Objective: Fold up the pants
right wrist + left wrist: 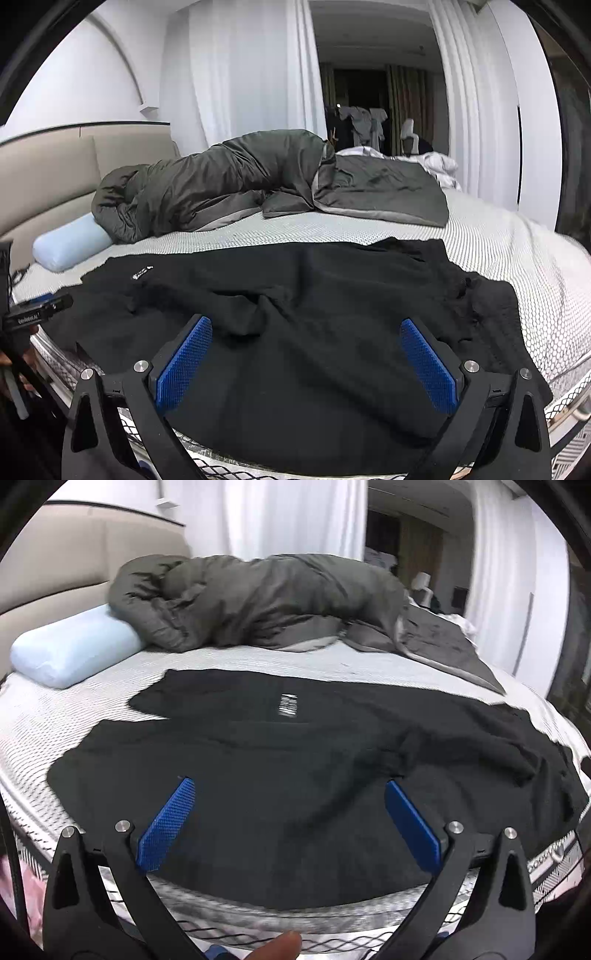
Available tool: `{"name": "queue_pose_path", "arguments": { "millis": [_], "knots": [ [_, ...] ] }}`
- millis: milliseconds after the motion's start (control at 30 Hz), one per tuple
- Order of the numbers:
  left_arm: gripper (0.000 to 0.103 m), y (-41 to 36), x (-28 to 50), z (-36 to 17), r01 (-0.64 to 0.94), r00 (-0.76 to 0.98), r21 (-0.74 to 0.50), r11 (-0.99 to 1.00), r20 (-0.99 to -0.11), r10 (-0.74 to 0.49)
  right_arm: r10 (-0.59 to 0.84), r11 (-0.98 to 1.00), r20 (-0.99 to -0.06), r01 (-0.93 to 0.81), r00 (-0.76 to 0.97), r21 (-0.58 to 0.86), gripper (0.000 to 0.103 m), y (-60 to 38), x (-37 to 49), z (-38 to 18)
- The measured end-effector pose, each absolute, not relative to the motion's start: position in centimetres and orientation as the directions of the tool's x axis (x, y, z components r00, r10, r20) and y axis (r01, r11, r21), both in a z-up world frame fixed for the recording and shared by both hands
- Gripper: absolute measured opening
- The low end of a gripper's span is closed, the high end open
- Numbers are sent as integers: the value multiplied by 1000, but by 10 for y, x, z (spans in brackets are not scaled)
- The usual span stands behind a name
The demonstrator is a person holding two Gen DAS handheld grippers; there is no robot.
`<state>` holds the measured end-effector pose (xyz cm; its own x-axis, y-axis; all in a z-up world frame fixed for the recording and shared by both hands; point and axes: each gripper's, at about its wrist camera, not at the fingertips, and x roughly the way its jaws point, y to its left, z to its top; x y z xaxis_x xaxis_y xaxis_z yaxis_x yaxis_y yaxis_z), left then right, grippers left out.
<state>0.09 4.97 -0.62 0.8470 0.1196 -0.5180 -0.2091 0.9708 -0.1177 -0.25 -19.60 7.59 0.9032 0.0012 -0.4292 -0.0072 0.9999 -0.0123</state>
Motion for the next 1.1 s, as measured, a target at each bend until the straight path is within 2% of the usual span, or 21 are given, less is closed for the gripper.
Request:
{"name": "queue_pose_path", "arguments": {
  "millis": [267, 367, 467, 633, 667, 733, 800, 900, 933, 1000, 1067, 1100],
  "knots": [
    [102, 101, -19, 1, -301, 796, -136, 944, -581, 170, -43, 998, -443, 18, 895, -61, 103, -216, -1, 95],
    [102, 125, -30, 3, -342, 783, -157, 927, -593, 188, -24, 999, -450, 10, 893, -34, 103, -232, -2, 96],
    [102, 157, -41, 6, -411, 756, -166, 896, -611, 234, -32, 999, -517, 17, 856, -34, 103, -247, -1, 90],
    [100, 213, -62, 1, -494, 728, -255, 832, -645, 234, -54, 996, -528, 85, 848, 34, 103, -282, -14, 84],
    [98, 221, -65, -3, -494, 725, -276, 825, -654, 215, -41, 995, -528, 85, 848, 58, 103, -287, -16, 83],
    [85, 232, -67, -13, -491, 714, -312, 814, -679, 170, -29, 991, -537, 94, 843, 94, 103, -298, -22, 79],
    [79, 240, -66, -25, -489, 703, -339, 804, -698, 133, -33, 989, -549, 108, 835, 103, 103, -304, -25, 74],
    [65, 248, -59, -40, -473, 701, -385, 793, -709, 74, -36, 985, -565, 124, 824, 118, 103, -311, -28, 68],
    [58, 249, -55, -44, -469, 700, -404, 785, -712, 52, -38, 985, -567, 127, 823, 118, 103, -312, -28, 67],
    [51, 260, -46, -52, -483, 702, -442, 756, -712, 32, -52, 984, -573, 139, 818, 109, 103, -313, -28, 64],
    [41, 267, -39, -56, -491, 707, -456, 743, -706, 34, -57, 983, -583, 147, 811, 109, 103, -316, -26, 61],
    [30, 270, -36, -56, -502, 707, -454, 736, -705, 48, -59, 982, -587, 152, 807, 109, 103, -316, -25, 60]
  ]
}}
